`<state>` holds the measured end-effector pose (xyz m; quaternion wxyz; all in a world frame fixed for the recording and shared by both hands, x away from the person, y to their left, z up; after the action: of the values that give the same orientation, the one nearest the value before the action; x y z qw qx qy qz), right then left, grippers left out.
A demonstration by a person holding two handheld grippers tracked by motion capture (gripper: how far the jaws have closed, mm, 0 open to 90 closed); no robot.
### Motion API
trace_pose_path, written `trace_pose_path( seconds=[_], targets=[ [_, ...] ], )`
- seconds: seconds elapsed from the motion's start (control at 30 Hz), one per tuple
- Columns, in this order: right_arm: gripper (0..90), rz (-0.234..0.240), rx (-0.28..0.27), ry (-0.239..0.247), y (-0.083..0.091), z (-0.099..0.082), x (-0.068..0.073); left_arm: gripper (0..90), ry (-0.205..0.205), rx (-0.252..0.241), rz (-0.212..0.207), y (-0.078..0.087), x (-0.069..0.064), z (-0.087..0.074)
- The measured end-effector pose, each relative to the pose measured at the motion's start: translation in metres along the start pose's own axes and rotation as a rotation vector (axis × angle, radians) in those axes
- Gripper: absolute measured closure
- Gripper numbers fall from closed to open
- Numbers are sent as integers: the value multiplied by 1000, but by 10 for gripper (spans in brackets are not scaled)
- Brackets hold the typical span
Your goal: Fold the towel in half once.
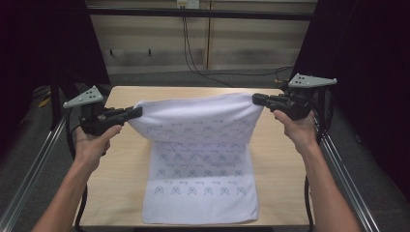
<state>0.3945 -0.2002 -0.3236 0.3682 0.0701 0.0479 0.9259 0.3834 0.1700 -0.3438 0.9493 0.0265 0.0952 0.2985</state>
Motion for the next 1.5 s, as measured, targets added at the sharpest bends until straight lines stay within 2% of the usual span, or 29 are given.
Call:
trace_pose_path(
  seconds=[0.13, 0.23, 0.4, 0.5, 0.73, 0.8, 0.87, 0.97, 1.03, 1.07, 1.13, 1.23, 1.27, 1.37, 1.43, 1.5],
  targets=[
    [877, 32, 41, 6, 8, -19, 13, 864, -2, 42, -15, 5, -5, -27],
    [877, 50, 86, -5, 14, -45, 21, 862, 33, 57, -33, 6, -8, -56],
    [876, 88, 123, -75, 31, -93, 33, 859, 92, 76, -60, 13, -19, -102],
    [876, 111, 135, -117, 44, -118, 45, 847, 93, 110, -79, 21, -31, -125],
    [873, 168, 232, -153, 68, -172, 82, 820, 103, 168, -127, 46, -55, -160],
    [871, 187, 261, -182, 76, -188, 93, 814, 115, 184, -144, 53, -61, -170],
    [867, 197, 297, -183, 82, -201, 101, 800, 116, 213, -157, 59, -67, -181],
    [857, 206, 348, -193, 89, -220, 111, 783, 94, 250, -190, 67, -77, -189],
    [852, 211, 372, -195, 93, -228, 116, 775, 90, 253, -195, 72, -82, -190],
    [844, 220, 380, -199, 95, -230, 120, 759, 85, 260, -212, 75, -86, -192],
    [812, 226, 400, -177, 99, -234, 125, 755, 57, 273, -227, 79, -91, -194],
    [769, 256, 381, -203, 104, -229, 131, 728, 66, 249, -257, 84, -98, -189],
    [765, 250, 375, -202, 106, -228, 131, 728, 62, 241, -260, 86, -98, -188],
    [755, 262, 362, -219, 110, -225, 132, 716, 83, 238, -246, 84, -93, -188],
    [756, 284, 365, -230, 112, -225, 135, 708, 89, 237, -222, 79, -87, -187],
    [750, 286, 374, -227, 113, -226, 137, 693, 92, 235, -197, 73, -79, -186]
  ],
)
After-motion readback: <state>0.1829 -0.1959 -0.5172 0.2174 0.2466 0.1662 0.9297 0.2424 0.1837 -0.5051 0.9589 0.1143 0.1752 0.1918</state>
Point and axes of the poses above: each handheld gripper's, and its own axes: y roughly backward along the jaws, z roughly out of its top, x roughly to its left, the point moved 9 cm from there along -y, roughly forward along the jaws, and after that the axes turned 11 degrees about -x, right-handed, at the moved point
